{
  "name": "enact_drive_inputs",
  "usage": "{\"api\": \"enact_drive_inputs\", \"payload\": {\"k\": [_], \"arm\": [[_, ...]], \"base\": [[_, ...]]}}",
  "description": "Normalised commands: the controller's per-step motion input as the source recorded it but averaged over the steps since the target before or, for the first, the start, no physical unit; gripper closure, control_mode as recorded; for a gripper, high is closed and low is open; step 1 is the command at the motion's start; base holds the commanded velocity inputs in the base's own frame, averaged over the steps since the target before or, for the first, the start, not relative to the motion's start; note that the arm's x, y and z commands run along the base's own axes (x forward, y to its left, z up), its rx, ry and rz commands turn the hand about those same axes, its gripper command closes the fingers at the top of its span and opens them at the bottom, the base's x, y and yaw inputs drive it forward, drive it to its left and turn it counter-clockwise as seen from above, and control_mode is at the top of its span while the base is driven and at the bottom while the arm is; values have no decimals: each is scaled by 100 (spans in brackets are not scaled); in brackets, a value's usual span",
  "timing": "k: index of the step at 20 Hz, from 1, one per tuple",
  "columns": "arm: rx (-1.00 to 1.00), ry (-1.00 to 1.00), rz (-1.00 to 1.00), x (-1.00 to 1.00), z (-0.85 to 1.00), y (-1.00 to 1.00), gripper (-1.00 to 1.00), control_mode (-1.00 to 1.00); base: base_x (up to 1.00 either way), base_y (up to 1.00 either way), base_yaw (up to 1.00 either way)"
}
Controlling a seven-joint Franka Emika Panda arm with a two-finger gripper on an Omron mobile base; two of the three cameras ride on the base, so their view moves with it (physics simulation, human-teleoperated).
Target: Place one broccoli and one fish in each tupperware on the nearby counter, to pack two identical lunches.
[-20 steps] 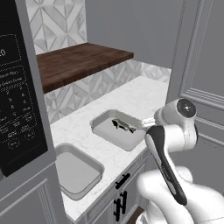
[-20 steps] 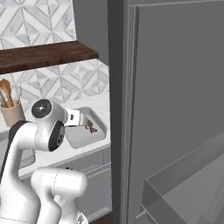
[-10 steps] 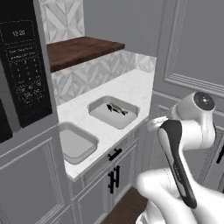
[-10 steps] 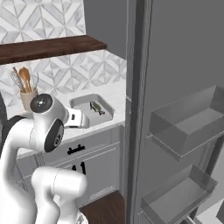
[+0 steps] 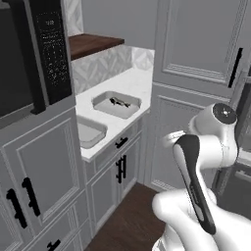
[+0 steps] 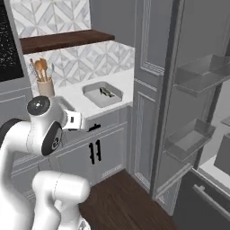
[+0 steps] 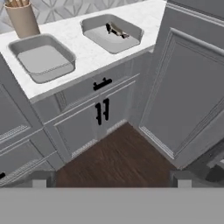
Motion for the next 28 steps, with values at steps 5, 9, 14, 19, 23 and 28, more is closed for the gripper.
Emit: {"api": "enact_drive_inputs", "payload": {"k": [5, 9, 14, 19, 23, 28], "arm": [[0, 0, 0, 0, 0, 0, -100, 100], [0, 0, 0, 0, 0, 0, -100, 100], [0, 0, 0, 0, 0, 0, -100, 100], [0, 0, 0, 0, 0, 0, -100, 100], [0, 0, 0, 0, 0, 0, -100, 100], [0, 0, 0, 0, 0, 0, -100, 100]], "base": [[-90, -14, -47], [-39, -19, -56], [-4, -40, -53], [0, -65, -48], [0, -72, -44], [26, -23, -28]]}}
